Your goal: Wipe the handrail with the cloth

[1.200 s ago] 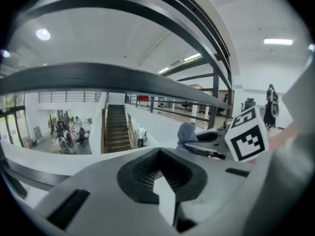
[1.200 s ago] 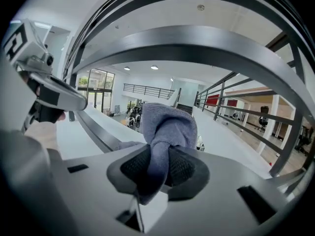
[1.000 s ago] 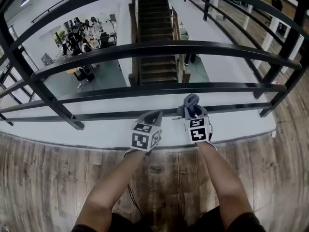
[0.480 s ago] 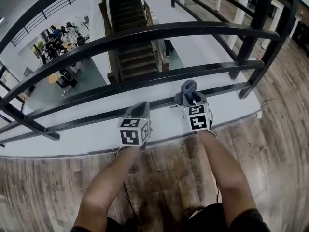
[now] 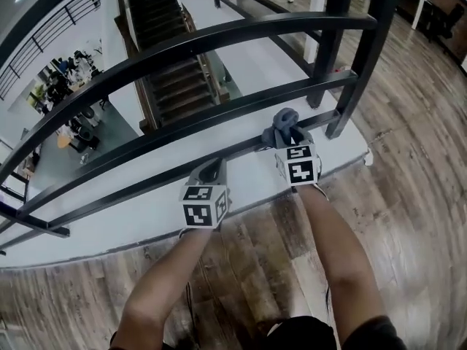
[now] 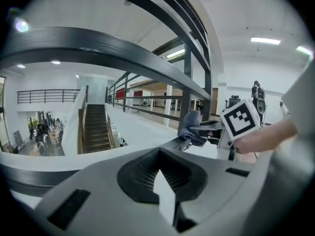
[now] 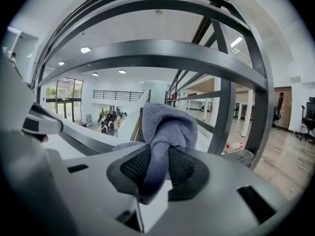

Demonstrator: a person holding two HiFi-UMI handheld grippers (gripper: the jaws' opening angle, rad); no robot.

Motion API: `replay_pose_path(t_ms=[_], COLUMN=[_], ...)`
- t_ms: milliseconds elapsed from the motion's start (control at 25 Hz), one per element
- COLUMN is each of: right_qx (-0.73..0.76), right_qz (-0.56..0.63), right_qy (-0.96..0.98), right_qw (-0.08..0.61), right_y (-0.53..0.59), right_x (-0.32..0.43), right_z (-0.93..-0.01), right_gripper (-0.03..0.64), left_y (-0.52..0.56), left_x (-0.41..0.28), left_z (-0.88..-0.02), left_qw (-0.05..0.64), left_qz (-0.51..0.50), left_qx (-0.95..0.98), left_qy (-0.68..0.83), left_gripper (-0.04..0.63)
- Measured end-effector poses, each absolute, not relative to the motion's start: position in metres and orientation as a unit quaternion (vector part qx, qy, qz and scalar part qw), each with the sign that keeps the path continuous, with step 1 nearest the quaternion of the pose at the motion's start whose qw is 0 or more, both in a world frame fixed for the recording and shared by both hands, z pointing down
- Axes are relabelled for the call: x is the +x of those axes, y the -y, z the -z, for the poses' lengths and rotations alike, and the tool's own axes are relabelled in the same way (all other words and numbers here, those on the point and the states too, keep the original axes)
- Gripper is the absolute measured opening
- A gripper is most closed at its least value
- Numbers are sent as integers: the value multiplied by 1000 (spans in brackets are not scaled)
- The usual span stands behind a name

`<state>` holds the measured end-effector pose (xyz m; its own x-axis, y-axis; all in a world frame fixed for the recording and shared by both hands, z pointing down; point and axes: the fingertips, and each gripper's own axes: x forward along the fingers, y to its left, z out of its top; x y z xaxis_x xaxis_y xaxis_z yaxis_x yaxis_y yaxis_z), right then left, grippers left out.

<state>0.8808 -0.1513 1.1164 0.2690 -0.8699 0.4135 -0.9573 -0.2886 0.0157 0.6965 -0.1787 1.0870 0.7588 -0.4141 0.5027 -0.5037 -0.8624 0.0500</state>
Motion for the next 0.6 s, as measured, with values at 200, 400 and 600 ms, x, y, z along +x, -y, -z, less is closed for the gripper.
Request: replay_pose_path(t_ms=[200, 400, 600], right_qx=[809, 816, 824], right_qz=[-166, -172, -180], right_qy=[550, 538, 521], right_qw=[125, 125, 130], right_y=[124, 104, 91], right_x=[953, 1008, 1044], right_z=[-1127, -1132, -1137], right_gripper=[95, 96, 95], left_y=[162, 149, 133], left_x=[742, 768, 790], left_z=[-1090, -1093, -1094], left_qw=[86, 113, 102], left_qz=[-242, -227, -228], left_qx=[939, 938, 944], left_qy=[230, 236, 214], left_gripper=[-2, -2, -2])
